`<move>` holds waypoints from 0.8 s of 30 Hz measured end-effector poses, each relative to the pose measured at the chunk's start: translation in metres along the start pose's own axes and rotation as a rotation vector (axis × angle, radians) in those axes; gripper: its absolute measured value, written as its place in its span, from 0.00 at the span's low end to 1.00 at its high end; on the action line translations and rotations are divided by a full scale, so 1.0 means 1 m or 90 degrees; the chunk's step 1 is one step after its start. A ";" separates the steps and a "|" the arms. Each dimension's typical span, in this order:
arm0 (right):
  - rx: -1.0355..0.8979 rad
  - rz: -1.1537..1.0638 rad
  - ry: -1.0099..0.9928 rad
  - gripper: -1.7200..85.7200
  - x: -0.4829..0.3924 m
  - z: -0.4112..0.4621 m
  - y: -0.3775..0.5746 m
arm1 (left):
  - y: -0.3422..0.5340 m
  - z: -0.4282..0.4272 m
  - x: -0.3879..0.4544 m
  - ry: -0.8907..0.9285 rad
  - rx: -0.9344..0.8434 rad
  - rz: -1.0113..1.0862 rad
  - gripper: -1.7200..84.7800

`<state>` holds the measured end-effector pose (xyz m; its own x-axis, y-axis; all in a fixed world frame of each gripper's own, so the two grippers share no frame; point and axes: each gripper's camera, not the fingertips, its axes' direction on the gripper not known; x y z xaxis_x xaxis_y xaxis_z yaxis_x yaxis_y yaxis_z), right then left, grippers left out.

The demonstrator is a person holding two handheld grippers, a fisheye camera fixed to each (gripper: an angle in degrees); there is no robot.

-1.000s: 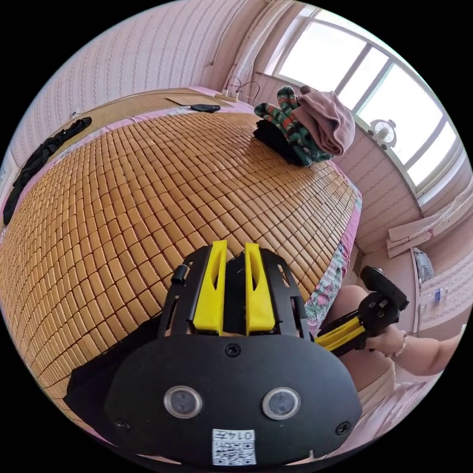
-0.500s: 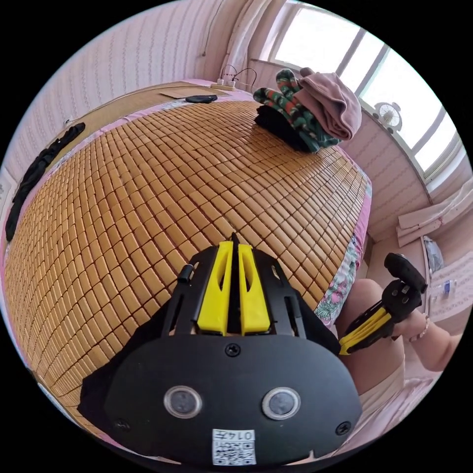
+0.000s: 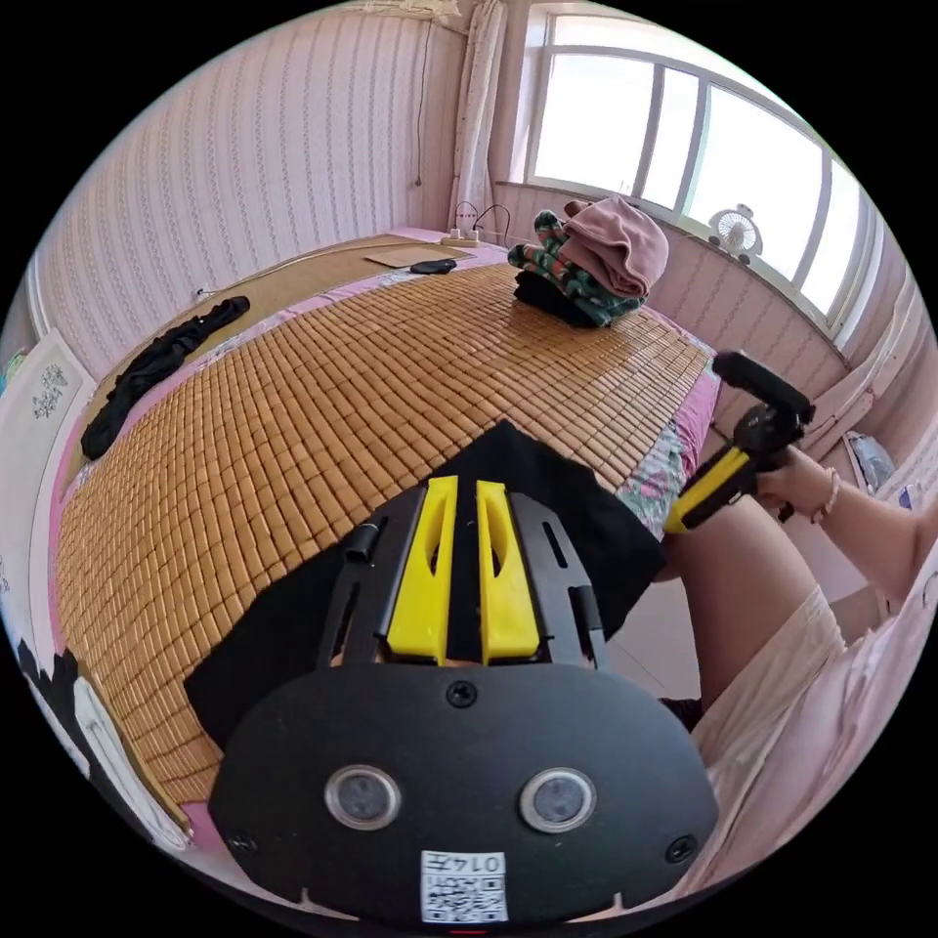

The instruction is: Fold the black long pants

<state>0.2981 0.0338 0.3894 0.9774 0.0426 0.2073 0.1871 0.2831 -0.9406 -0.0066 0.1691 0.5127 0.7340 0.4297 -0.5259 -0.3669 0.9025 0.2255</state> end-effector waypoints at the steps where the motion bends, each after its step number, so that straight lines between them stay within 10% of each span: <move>1: 0.003 -0.056 0.008 0.02 -0.022 0.003 -0.023 | 0.031 -0.006 0.007 -0.001 -0.020 -0.026 0.07; 11: -0.074 -0.296 0.247 0.02 -0.160 0.089 -0.205 | 0.127 -0.006 0.055 -0.053 -0.036 -0.134 0.06; 24: -0.131 -0.246 0.201 0.01 -0.143 0.097 -0.242 | 0.150 -0.006 0.078 -0.038 -0.086 -0.094 0.01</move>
<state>0.1037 0.0527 0.6132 0.8097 -0.3271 0.4872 0.5233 0.0268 -0.8517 -0.0080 0.3378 0.5001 0.8167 0.2972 -0.4946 -0.3228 0.9458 0.0353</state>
